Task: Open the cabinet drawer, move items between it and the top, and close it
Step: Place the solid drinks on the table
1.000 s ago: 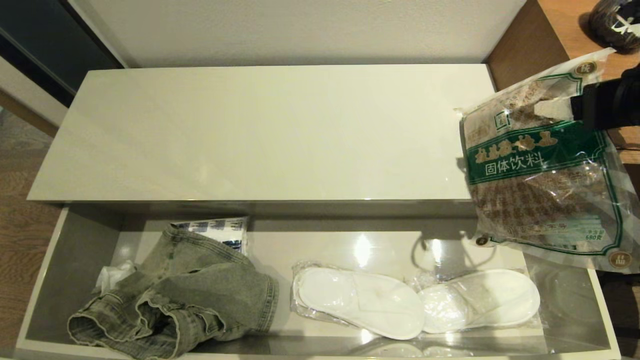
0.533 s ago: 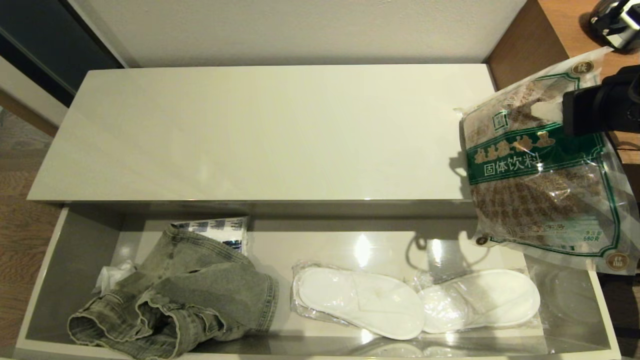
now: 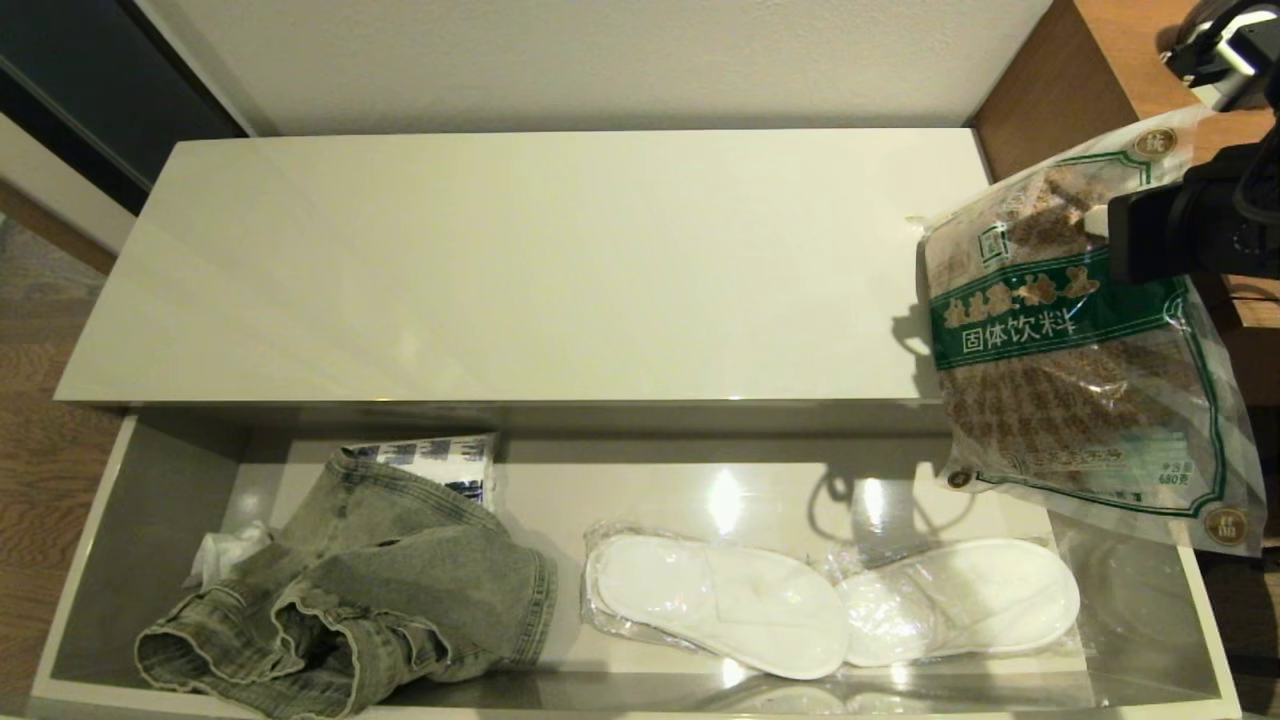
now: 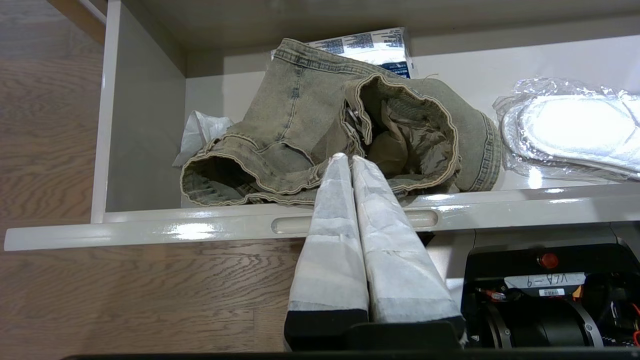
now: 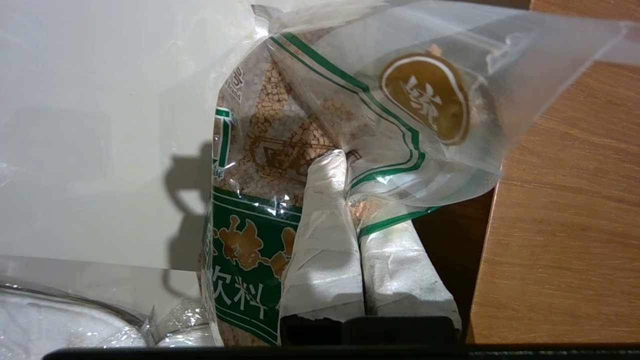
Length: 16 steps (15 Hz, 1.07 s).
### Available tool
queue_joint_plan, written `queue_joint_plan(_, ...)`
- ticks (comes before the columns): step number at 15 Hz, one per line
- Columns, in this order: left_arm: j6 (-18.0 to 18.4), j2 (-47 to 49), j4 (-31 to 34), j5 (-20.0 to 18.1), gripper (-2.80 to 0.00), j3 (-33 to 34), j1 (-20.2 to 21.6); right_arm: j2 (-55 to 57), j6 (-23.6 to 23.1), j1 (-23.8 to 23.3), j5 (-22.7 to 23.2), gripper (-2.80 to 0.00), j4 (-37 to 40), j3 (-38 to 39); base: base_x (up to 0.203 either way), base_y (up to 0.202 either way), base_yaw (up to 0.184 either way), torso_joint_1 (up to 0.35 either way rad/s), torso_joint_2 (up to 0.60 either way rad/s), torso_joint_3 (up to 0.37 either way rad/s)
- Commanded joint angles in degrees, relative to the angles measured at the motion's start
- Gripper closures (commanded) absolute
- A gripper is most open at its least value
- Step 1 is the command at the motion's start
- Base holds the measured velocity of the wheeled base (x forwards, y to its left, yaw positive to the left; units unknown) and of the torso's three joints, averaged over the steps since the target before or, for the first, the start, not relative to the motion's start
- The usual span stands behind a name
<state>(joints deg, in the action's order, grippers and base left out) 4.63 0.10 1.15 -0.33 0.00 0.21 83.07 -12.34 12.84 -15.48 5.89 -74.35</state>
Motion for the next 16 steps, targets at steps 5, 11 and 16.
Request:
queue_joint_plan(5, 0.03, -0.01, 0.00, -0.02, 0.00, 0.00, -0.03, 7.10, -1.52, -4.47, -6.02, 0.00, -14.39, -1.57, 0.000, 0.000, 0.000, 0.000, 0.00, 0.000)
queue_joint_plan(11, 0.47, -0.01, 0.17, -0.20, 0.00, 0.00, -0.03, 7.55, -3.31, -5.37, -5.35, 0.00, -15.21, -5.19, 0.000, 0.000, 0.000, 0.000, 0.00, 0.000)
queue_joint_plan(16, 0.55, -0.01, 0.08, -0.11, 0.00, 0.00, 0.06, 6.50, -4.70, -6.85, -5.35, 0.00, -14.68, -9.22, 0.000, 0.000, 0.000, 0.000, 0.00, 0.000)
